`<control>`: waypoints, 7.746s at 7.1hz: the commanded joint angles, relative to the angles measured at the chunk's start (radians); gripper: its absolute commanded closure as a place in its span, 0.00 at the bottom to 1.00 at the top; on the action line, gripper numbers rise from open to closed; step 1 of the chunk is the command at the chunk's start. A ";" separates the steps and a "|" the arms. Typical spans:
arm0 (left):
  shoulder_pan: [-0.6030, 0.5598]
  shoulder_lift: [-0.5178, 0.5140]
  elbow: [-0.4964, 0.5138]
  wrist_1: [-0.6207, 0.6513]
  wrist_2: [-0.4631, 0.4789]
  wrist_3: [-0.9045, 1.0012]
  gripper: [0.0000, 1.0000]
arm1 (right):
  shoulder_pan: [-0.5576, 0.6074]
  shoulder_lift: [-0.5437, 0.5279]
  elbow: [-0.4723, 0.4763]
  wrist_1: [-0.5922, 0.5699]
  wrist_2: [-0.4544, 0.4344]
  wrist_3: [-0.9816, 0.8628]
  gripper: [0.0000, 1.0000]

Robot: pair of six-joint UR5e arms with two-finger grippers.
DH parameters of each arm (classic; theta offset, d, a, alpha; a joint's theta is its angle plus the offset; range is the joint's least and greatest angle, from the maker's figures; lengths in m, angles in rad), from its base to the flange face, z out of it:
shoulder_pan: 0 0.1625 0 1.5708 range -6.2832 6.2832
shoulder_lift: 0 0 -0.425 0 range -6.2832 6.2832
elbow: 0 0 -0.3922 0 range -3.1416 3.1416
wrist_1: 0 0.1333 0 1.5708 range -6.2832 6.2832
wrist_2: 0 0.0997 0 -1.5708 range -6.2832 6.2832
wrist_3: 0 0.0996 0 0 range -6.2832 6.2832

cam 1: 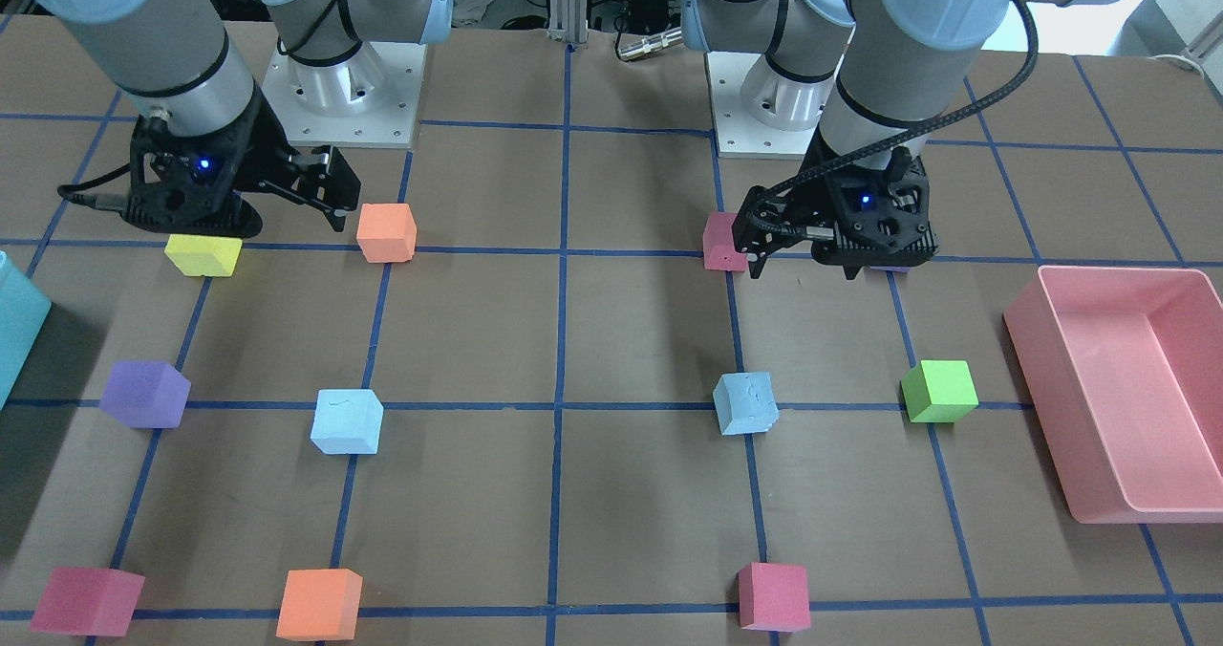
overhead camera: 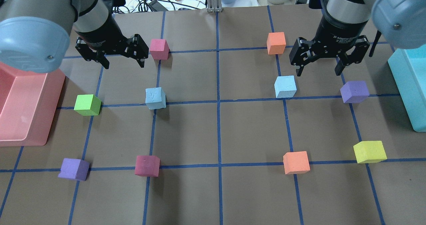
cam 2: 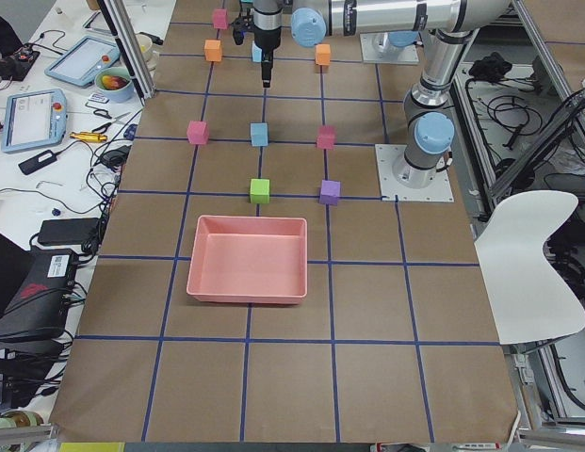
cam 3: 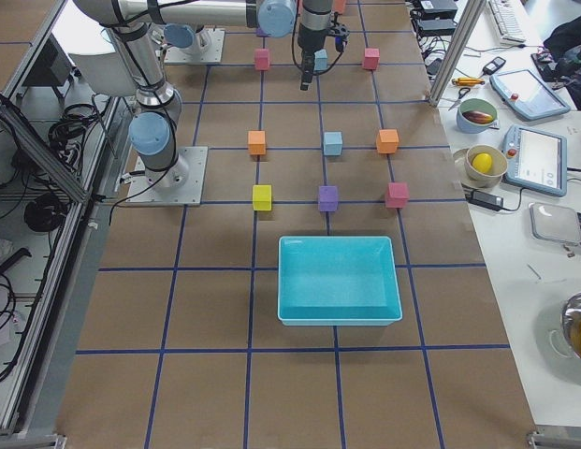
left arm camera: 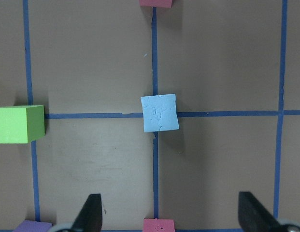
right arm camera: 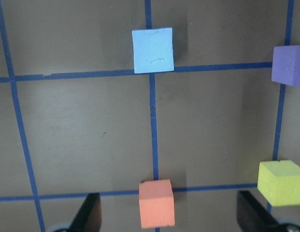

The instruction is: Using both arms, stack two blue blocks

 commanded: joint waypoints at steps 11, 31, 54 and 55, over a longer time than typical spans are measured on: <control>-0.005 -0.364 -0.161 0.493 0.007 -0.015 0.00 | -0.007 0.433 0.005 -0.385 0.009 -0.010 0.00; -0.017 -0.269 -0.066 0.314 0.009 -0.055 1.00 | 0.406 0.416 0.042 -0.392 0.069 0.332 0.00; -0.445 -0.312 -0.101 0.411 0.003 -0.548 0.00 | 0.027 -0.059 -0.043 0.045 0.010 0.050 0.00; -0.442 -0.292 -0.101 0.423 0.004 -0.541 0.00 | 0.022 -0.058 -0.041 0.045 0.012 0.044 0.00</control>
